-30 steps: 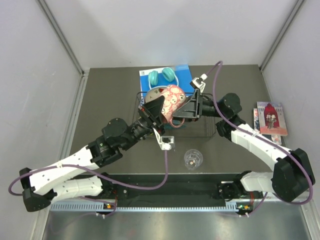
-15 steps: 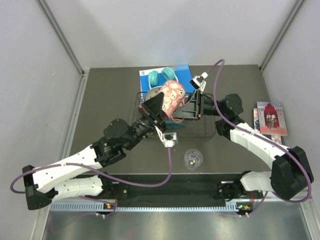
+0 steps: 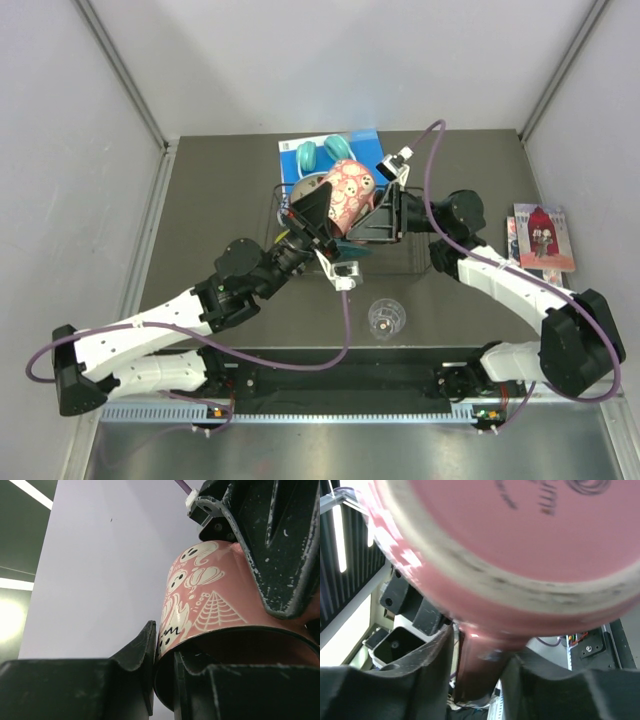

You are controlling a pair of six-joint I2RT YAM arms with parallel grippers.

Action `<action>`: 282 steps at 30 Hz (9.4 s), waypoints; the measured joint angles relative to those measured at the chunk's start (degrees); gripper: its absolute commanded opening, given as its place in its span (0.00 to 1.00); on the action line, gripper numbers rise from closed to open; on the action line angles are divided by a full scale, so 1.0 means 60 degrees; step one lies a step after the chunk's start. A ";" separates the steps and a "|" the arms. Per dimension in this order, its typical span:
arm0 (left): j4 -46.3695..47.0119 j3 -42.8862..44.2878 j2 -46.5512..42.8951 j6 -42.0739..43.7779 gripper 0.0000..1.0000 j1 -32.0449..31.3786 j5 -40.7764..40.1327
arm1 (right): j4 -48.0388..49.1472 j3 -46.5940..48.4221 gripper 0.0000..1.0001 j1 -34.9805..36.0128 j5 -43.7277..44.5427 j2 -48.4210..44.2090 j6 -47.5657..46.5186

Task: Load the mixed dishes into the dish rack

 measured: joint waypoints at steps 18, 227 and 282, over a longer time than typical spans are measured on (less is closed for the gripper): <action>0.0015 -0.0466 -0.0193 -0.0149 0.72 -0.0117 -0.0335 | -0.3483 -0.0018 0.00 0.0029 0.0273 -0.0849 -0.2517; -0.6349 0.1297 -0.2393 -0.4685 0.96 0.0463 -0.3344 | -1.4080 0.3056 0.54 -0.0856 1.2488 -0.1657 -1.2167; -1.1730 1.2990 0.3905 -1.6021 0.99 0.4240 0.4758 | -1.2254 0.0368 0.00 0.2874 0.8918 -0.7519 -0.7901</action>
